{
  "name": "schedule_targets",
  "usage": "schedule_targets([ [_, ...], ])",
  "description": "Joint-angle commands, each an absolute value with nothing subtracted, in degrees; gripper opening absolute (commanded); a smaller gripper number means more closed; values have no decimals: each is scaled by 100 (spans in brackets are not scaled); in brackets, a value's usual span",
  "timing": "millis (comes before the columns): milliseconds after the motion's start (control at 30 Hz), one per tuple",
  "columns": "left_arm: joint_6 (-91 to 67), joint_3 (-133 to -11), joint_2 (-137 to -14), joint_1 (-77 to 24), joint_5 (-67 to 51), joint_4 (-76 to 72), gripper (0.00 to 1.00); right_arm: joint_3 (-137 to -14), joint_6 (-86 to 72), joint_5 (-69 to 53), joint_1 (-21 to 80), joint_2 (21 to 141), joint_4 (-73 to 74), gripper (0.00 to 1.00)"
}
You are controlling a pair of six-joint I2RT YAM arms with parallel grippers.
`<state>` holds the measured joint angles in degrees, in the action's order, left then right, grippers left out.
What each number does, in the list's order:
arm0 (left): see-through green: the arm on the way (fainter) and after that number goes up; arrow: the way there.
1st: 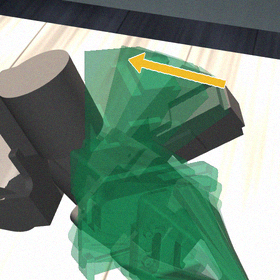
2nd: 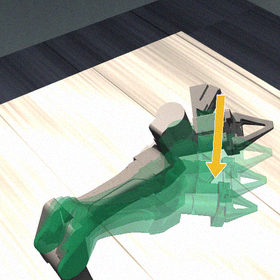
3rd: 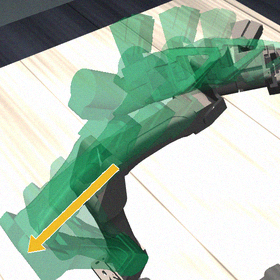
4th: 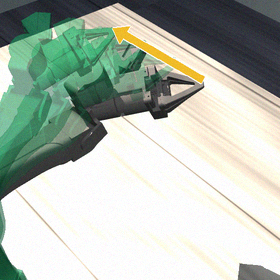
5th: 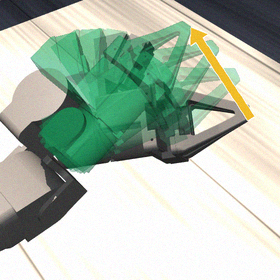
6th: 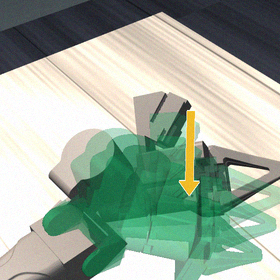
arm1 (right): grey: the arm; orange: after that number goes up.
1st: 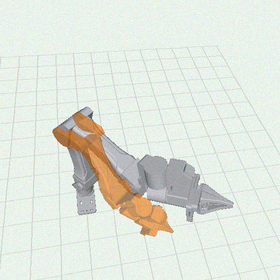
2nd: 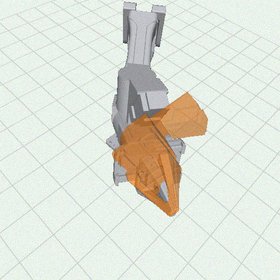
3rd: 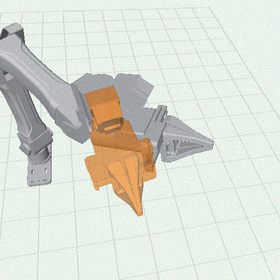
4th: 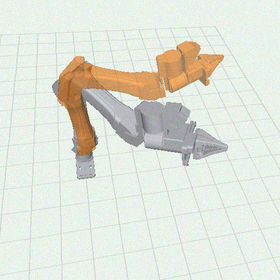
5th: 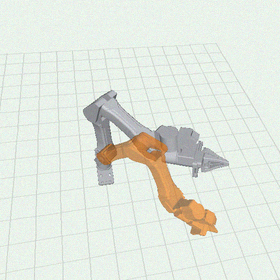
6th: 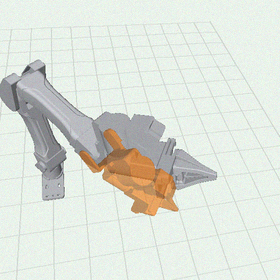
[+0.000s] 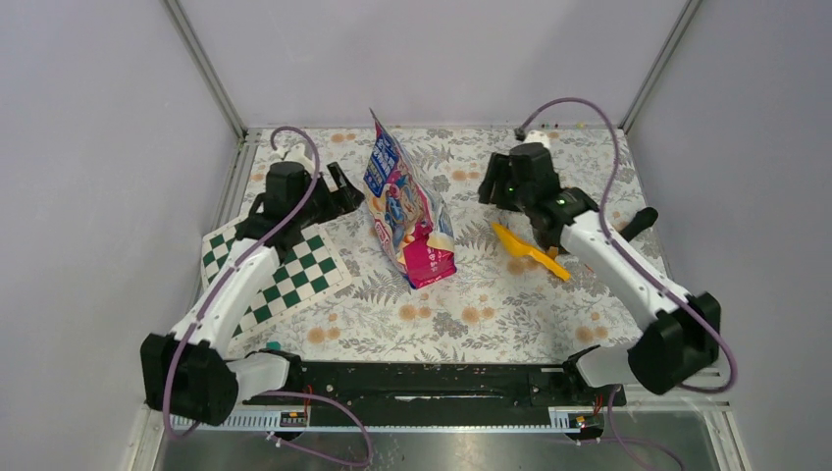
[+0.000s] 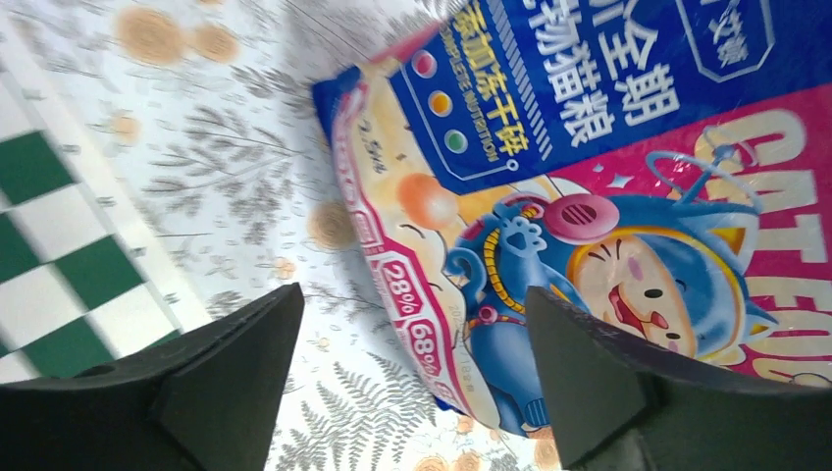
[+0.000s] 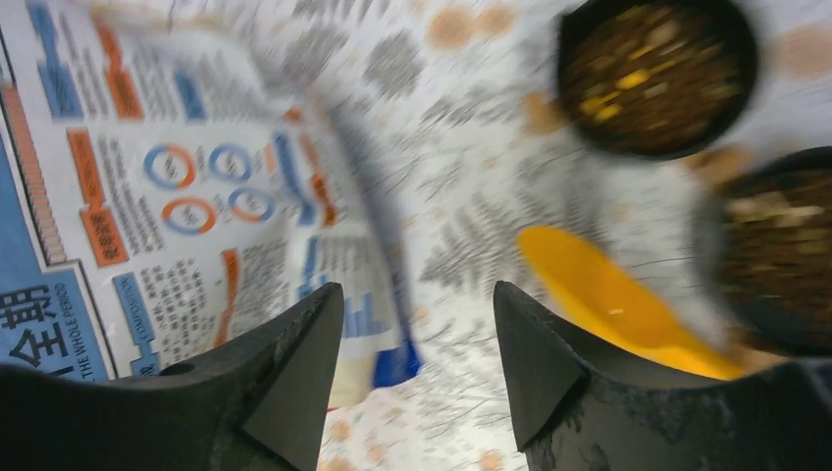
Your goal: Serve the pet food
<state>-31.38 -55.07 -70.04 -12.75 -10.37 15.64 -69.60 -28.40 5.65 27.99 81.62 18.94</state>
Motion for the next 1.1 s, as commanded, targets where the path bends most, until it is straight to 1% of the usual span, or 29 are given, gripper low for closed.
schedule_targets([
  [0, -3226, -5943, -6338, -1267, 409, 2644, 90, -7014, -1923, 2473, 2566, 7284, 2313, 68],
  [100, -3221, -5886, -5904, -1266, 553, 2750, 97, -6951, -1600, 3076, 2476, 6815, 2416, 73],
  [200, -3069, -5798, -5393, -1274, 476, 2759, 97, -6882, -1486, 3617, 2461, 6424, 2507, 78],
  [333, -3032, -5868, -4880, -1274, 691, 3123, 99, -6767, -1492, 4130, 2461, 5919, 2516, 90],
  [367, -3019, -5889, -4760, -1274, 754, 3212, 99, -6753, -1521, 4227, 2459, 5810, 2515, 96],
  [400, -3001, -5915, -4659, -1274, 818, 3325, 99, -6744, -1557, 4357, 2458, 5701, 2513, 99],
  [500, -2934, -5994, -4350, -1274, 1043, 3620, 99, -6687, -1713, 4549, 2461, 5385, 2514, 99],
  [700, -2871, -6174, -3914, -1274, 1322, 4055, 99, -6487, -1865, 4446, 2461, 4631, 2538, 100],
  [1067, -2888, -6462, -3453, -1274, 1195, 4565, 99, -6568, -2129, 4577, 2456, 3655, 3407, 99],
])
